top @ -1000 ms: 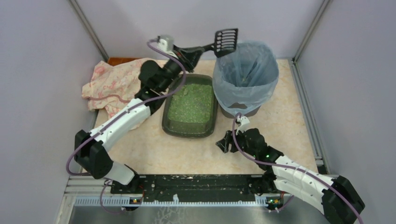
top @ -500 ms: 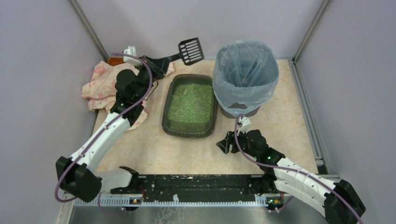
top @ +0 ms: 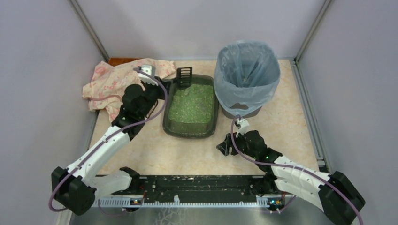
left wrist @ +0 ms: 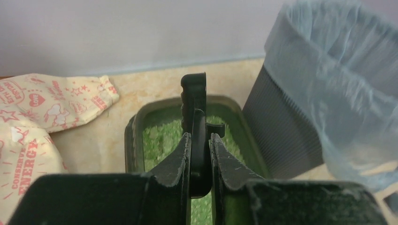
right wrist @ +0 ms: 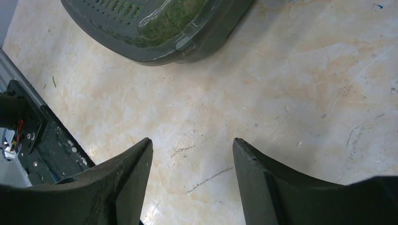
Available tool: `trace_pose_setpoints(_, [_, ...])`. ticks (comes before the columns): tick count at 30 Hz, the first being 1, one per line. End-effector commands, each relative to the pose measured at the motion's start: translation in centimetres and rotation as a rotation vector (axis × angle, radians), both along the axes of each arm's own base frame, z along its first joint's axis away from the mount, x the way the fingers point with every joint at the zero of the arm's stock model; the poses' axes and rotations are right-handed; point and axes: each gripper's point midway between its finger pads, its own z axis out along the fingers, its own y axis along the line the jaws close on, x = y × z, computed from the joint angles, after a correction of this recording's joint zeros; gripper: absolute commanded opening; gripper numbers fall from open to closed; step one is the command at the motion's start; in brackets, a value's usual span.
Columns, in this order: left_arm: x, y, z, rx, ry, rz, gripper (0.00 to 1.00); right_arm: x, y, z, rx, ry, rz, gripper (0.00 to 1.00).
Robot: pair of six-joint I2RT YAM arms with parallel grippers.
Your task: Clean the litter box
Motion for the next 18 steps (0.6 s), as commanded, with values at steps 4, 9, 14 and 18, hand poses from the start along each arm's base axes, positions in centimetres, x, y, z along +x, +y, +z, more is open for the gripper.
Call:
trace_pose_setpoints(4, [-0.1, -3.2, -3.5, 0.373, -0.075, -0.043, 0.00, 0.7, 1.2, 1.5, 0.062, -0.048, 0.021, 0.64])
trace_pose_setpoints(9, [1.0, -4.5, -6.2, 0.561, -0.077, -0.016, 0.00, 0.8, 1.3, 1.6, 0.063, -0.051, 0.020, 0.64])
trace_pose_setpoints(14, [2.0, -5.0, -8.7, 0.733, -0.075, 0.019, 0.00, 0.6, 1.0, 1.3, 0.061, -0.047, 0.014, 0.64])
trace_pose_setpoints(18, [2.7, -5.9, -9.7, 0.807, -0.096, 0.000, 0.00, 0.5, 0.9, 1.2, 0.054, -0.045, 0.014, 0.64])
